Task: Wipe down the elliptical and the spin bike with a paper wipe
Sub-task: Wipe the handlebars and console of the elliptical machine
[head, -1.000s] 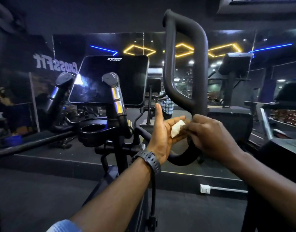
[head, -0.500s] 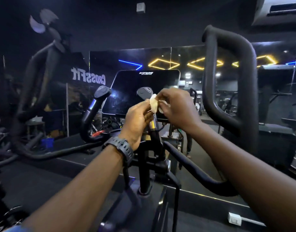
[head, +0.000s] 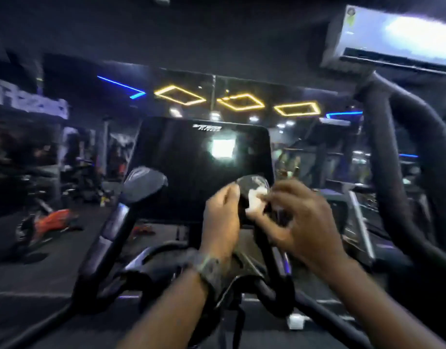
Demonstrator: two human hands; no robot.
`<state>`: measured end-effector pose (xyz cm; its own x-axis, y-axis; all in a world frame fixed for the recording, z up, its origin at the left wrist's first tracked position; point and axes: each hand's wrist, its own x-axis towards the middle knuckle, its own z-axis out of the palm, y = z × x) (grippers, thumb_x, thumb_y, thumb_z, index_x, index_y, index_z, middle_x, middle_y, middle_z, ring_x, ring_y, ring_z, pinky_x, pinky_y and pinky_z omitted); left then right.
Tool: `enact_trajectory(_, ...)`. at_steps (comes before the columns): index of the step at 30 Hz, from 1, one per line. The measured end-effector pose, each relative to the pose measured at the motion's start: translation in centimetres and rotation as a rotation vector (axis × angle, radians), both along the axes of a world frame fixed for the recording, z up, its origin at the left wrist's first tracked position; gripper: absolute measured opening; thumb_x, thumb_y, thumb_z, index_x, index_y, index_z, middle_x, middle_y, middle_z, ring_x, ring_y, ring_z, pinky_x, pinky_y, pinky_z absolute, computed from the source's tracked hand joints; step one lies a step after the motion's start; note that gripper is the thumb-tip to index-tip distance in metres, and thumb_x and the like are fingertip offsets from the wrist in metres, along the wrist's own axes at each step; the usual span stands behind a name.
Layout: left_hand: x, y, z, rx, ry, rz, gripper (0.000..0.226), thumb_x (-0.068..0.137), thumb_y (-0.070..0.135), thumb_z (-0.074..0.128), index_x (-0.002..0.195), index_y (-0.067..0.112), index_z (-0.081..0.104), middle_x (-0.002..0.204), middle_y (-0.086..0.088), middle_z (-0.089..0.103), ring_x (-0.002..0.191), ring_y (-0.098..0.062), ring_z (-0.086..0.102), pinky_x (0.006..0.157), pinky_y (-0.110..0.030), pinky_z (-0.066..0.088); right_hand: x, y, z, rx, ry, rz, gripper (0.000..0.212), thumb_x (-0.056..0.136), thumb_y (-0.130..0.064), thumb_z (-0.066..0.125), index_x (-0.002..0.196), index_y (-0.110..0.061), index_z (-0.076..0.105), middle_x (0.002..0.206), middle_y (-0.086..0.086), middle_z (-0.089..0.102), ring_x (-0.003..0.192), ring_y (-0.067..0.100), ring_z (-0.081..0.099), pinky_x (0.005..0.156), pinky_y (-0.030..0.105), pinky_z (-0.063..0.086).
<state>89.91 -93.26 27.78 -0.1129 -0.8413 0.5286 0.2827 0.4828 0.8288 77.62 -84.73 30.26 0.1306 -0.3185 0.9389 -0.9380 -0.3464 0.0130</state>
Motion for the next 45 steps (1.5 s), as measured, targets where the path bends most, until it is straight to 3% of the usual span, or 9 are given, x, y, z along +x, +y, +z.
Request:
enact_trajectory(4, 0.3, 0.5, -0.4, 0.106, 0.004, -0.124, 0.054, 0.086, 0.059, 0.051, 0.123, 0.023, 0.067, 0.120, 0.002, 0.071, 0.116, -0.020, 0.064, 0.104, -0.049, 0.046, 2.2, -1.2, 0.7, 0.003, -0.206, -0.029, 0.013, 0.087, -0.019, 0.073, 0.098, -0.013, 0.076, 0.105, -0.002, 0.071, 0.098, 0.010, 0.067, 0.082, 0.033, 0.055)
enact_trajectory(9, 0.7, 2.5, 0.5, 0.189, -0.071, -0.044, 0.058, 0.090, 0.058, 0.044, 0.132, 0.022, 0.061, 0.126, 0.008, 0.067, 0.120, -0.008, 0.061, 0.105, -0.043, 0.047, 4.8, 1.4, -5.0, 0.137, -0.340, -0.140, 0.037, 0.089, 0.004, 0.058, 0.123, -0.011, 0.066, 0.137, 0.000, 0.056, 0.132, 0.012, 0.047, 0.107, 0.031, 0.043)
enact_trajectory(17, 2.2, 3.1, 2.0, 0.259, -0.116, -0.164, 0.039, 0.101, 0.038, 0.045, 0.133, 0.019, 0.060, 0.125, 0.001, 0.068, 0.118, -0.016, 0.063, 0.105, -0.046, 0.047, 6.0, 0.2, 0.5, 0.143, -0.697, -0.128, 0.022, 0.097, -0.012, 0.057, 0.116, -0.014, 0.067, 0.115, -0.001, 0.070, 0.100, 0.008, 0.066, 0.083, 0.027, 0.054)
enact_trajectory(21, 2.7, 3.3, 2.8, 0.319, -0.043, -0.276, 0.030, 0.105, 0.021, 0.042, 0.128, 0.015, 0.060, 0.122, -0.003, 0.070, 0.112, -0.014, 0.066, 0.101, -0.034, 0.050, 5.8, 3.1, -3.5, 0.236, -0.694, -0.175, 0.022, 0.095, -0.010, 0.059, 0.114, -0.017, 0.065, 0.126, -0.009, 0.064, 0.106, 0.005, 0.064, 0.087, 0.024, 0.053)
enact_trajectory(24, 2.6, 3.4, 2.8, 0.351, -0.025, -0.286, 0.029, 0.105, 0.020, 0.043, 0.128, 0.013, 0.060, 0.121, -0.005, 0.070, 0.113, -0.015, 0.066, 0.102, -0.034, 0.050, 5.7, 3.8, -5.0, 0.242, -0.793, -0.265, 0.019, 0.096, -0.014, 0.056, 0.111, -0.019, 0.065, 0.107, -0.005, 0.067, 0.097, 0.009, 0.060, 0.079, 0.035, 0.052)
enact_trajectory(32, 2.7, 2.7, 2.7, 0.313, -0.068, -0.280, 0.025, 0.105, 0.020, 0.043, 0.118, 0.018, 0.064, 0.118, -0.005, 0.071, 0.114, -0.022, 0.065, 0.102, -0.040, 0.050, 5.0, 2.7, -3.7, 0.251, -0.757, -0.151, 0.015, 0.100, -0.013, 0.050, 0.113, -0.013, 0.058, 0.091, -0.010, 0.067, 0.067, -0.003, 0.056, 0.056, 0.009, 0.038)
enact_trajectory(36, 2.2, 3.1, 2.5, 0.350, -0.009, -0.257, 0.022, 0.105, 0.020, 0.043, 0.116, 0.021, 0.062, 0.115, 0.000, 0.071, 0.114, -0.019, 0.066, 0.099, -0.035, 0.051, 4.9, 5.7, -8.9, 0.400, -0.815, -0.184, 0.017, 0.102, -0.027, 0.040, 0.114, -0.019, 0.047, 0.135, -0.009, 0.057, 0.108, 0.017, 0.064, 0.074, 0.020, 0.049)
enact_trajectory(41, 1.6, 3.3, 2.3, 0.341, 0.021, -0.223, 0.030, 0.105, 0.020, 0.041, 0.127, 0.006, 0.057, 0.116, -0.008, 0.068, 0.113, -0.023, 0.065, 0.099, -0.037, 0.052, 4.0, 1.7, -3.0, 0.434, -0.591, -0.054, 0.022, 0.100, -0.017, 0.044, 0.117, -0.007, 0.053, 0.142, 0.014, 0.050, 0.121, 0.029, 0.056, 0.090, 0.029, 0.048)
enact_trajectory(45, 1.6, 3.1, 1.9, 0.365, 0.082, -0.240, 0.026, 0.105, 0.020, 0.043, 0.123, 0.011, 0.058, 0.115, -0.006, 0.068, 0.116, -0.025, 0.064, 0.098, -0.036, 0.052, 2.8, 4.6, -7.5, 0.501, -0.475, -0.025, 0.009, 0.092, -0.006, 0.057, 0.098, -0.010, 0.061, 0.159, 0.005, 0.025, 0.131, 0.022, 0.048, 0.096, 0.022, 0.046)
